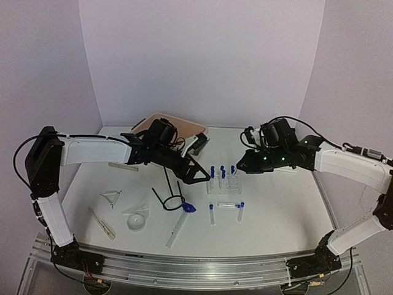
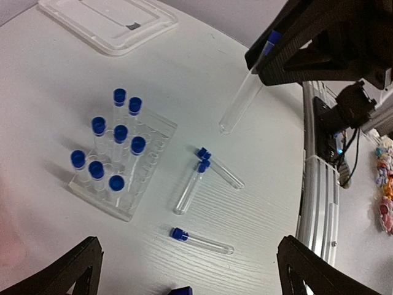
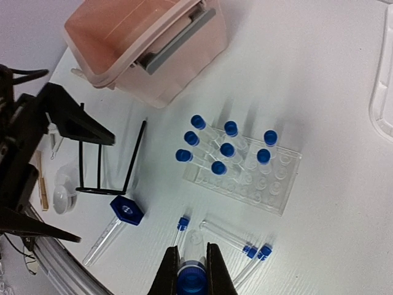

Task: Organize the chemistry lab equipment

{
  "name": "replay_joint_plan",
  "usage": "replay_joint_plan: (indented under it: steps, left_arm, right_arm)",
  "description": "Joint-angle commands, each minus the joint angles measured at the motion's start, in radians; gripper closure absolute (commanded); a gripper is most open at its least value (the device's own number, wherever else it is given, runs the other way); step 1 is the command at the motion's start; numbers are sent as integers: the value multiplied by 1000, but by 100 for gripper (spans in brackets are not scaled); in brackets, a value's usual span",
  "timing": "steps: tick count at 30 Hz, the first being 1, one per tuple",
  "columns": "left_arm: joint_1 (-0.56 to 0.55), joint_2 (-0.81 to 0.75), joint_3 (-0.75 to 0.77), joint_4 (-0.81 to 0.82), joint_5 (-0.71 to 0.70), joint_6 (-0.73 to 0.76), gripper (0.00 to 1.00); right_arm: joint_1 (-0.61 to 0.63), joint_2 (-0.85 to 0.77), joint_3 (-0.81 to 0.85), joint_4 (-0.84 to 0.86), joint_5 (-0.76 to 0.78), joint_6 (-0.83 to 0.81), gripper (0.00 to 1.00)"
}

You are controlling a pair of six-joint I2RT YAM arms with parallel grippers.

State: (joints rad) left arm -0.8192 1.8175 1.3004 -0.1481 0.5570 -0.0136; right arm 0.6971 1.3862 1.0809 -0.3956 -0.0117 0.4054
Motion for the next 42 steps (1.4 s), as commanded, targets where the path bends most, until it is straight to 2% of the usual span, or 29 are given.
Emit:
replay_joint_plan:
  steps: [1,9,20,42]
  left_arm:
    - [-1,-148,-58,32,-301,-138,0]
    - [17,-267,-164,41,-529,-246,0]
    - [22,-338,-216,63,-536,-271,0]
    - [22,-334,-220,61,-541,-295,0]
  right_arm:
    - [4,71,10,-5,94,-35,100]
    - [5,196,48,0,173,-69,100]
    - [4,234,39,84,195,-122,100]
    - [4,291,48,174,211,-184,99]
